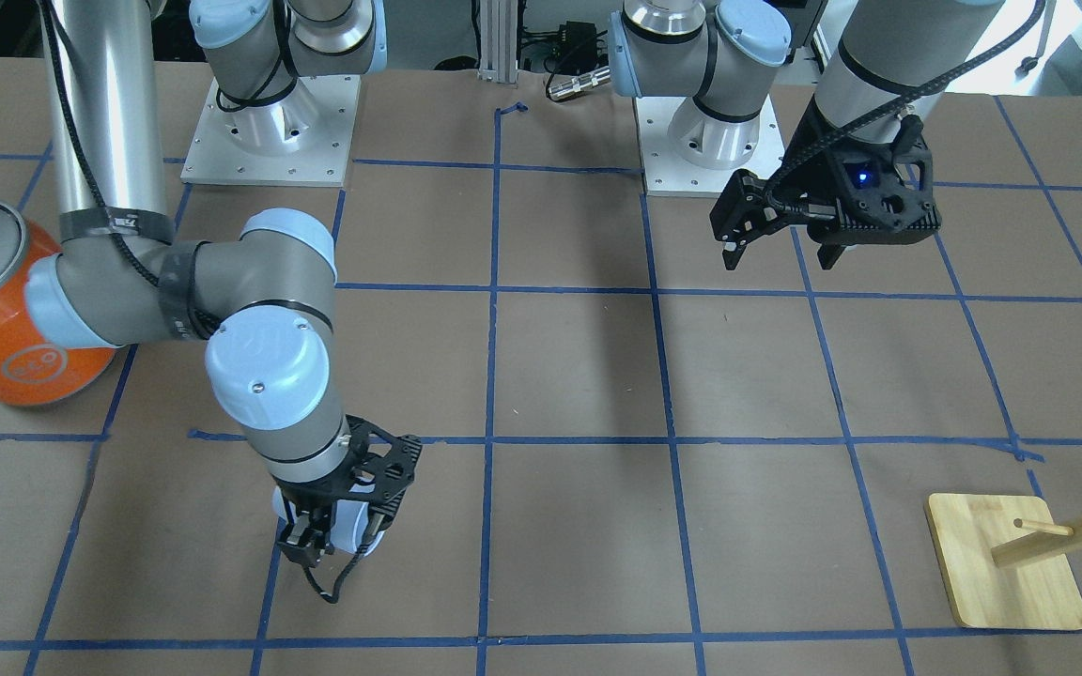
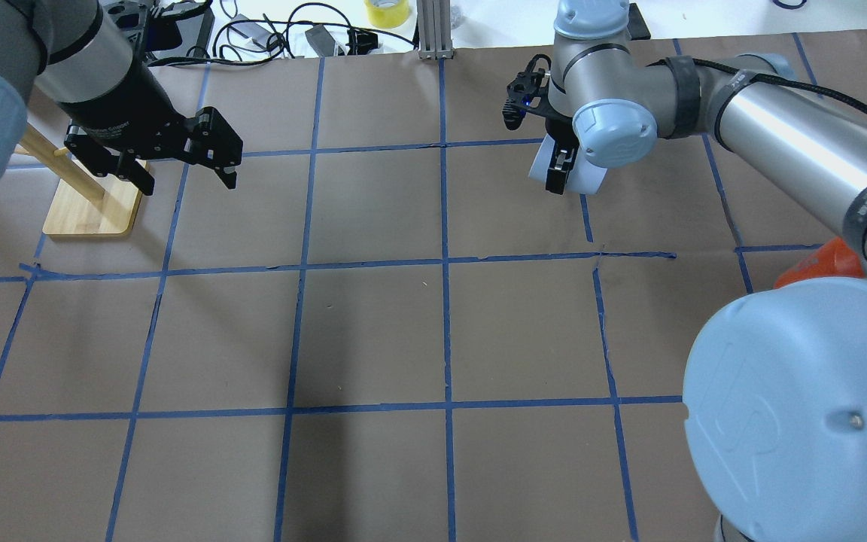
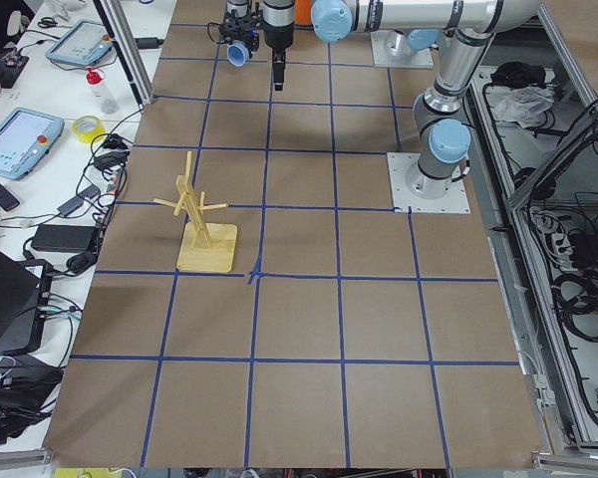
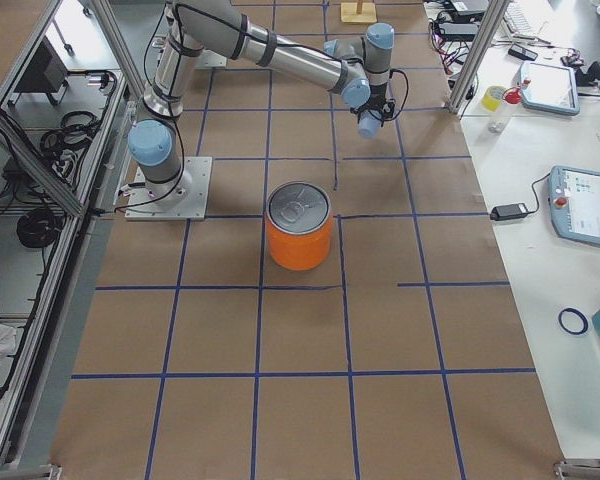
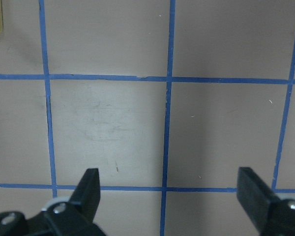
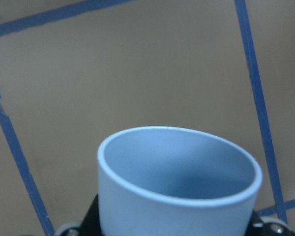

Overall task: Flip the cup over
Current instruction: 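Lift the white cup with the right gripper and carry it toward the left arm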

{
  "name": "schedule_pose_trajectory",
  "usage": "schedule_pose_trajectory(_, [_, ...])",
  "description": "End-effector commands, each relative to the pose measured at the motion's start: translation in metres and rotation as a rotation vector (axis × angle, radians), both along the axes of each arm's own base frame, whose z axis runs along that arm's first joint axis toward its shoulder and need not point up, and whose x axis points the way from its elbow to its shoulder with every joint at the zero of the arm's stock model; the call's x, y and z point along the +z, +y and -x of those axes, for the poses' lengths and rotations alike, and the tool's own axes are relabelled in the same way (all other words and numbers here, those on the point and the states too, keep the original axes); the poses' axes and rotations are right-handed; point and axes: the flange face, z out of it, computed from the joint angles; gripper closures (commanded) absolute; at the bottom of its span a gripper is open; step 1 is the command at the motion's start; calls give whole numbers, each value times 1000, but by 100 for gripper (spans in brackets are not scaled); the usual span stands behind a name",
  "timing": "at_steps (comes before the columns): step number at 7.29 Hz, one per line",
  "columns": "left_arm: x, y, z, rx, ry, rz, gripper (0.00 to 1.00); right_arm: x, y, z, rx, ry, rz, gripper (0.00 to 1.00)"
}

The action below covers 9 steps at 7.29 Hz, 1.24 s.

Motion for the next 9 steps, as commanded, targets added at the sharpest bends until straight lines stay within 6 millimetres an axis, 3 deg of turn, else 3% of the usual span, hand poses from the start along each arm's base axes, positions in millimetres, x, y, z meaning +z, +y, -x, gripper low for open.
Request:
schedule_pose_trajectory(1, [0, 0, 0, 1, 0, 0, 0, -13, 19, -64, 151, 5, 25, 89])
schedule_pose_trajectory(2, [0, 0, 0, 3, 0, 0, 0, -16, 48, -107, 221, 12, 4, 87])
schedule_pose_trajectory(3, [1, 0, 0, 4, 0, 1, 0, -15, 64, -135, 251, 12, 16, 95])
schedule_pose_trajectory(5, [0, 0, 0, 4, 2, 0, 0, -11, 77, -164, 262, 13, 28, 100])
schedule_pose_trajectory(6, [1, 0, 0, 4, 0, 1, 0, -23, 78, -171, 270, 10, 21, 100])
schedule_pose_trajectory(9, [1, 1, 0, 4, 0, 3, 0, -43, 59, -185, 252, 4, 30, 100])
